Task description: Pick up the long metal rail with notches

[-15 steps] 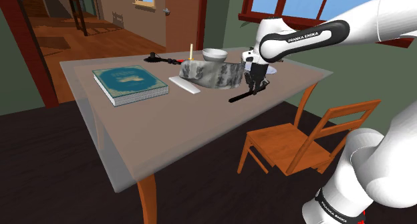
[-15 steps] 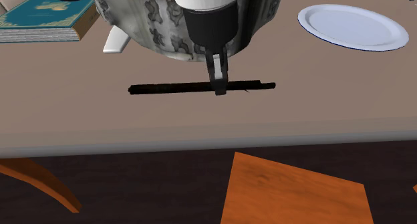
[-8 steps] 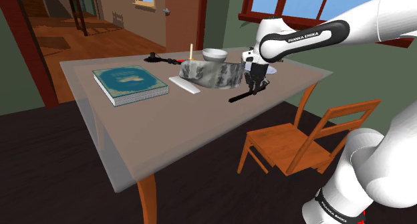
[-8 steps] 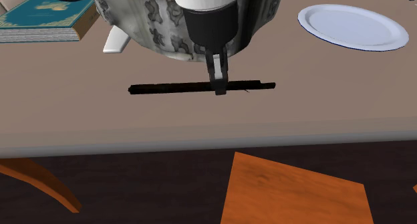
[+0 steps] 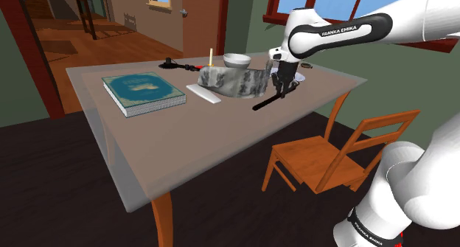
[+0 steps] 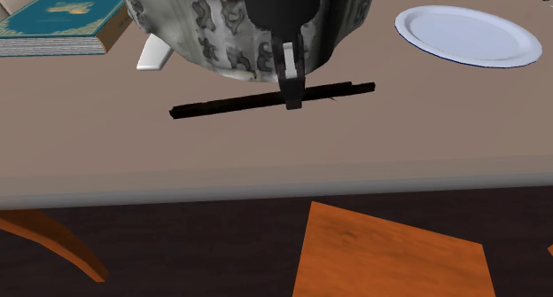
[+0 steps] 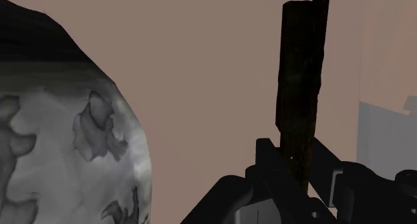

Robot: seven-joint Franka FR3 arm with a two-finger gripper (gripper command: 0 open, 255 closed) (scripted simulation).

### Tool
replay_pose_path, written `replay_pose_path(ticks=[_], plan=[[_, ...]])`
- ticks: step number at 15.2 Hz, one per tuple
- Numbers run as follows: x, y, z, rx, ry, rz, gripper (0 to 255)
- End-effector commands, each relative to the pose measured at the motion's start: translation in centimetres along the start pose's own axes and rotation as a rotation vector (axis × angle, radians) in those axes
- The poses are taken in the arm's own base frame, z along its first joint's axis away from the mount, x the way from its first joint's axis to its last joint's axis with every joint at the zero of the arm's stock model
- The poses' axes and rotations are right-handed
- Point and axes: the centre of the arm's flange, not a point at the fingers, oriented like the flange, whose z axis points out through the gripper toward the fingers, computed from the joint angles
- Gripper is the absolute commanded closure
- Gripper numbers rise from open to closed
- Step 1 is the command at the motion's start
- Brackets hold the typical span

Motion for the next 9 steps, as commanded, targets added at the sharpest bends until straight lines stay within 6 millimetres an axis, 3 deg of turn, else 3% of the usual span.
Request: replay_pose_path(ticks=[1, 7, 9], plan=[[-0.1, 0.0, -1.2, 0.000, 0.000, 0.000, 255], [-0.5, 0.1, -4.3, 0.000, 0.000, 0.000, 255], [-0.5, 0.1, -4.4, 0.000, 0.000, 0.000, 255]])
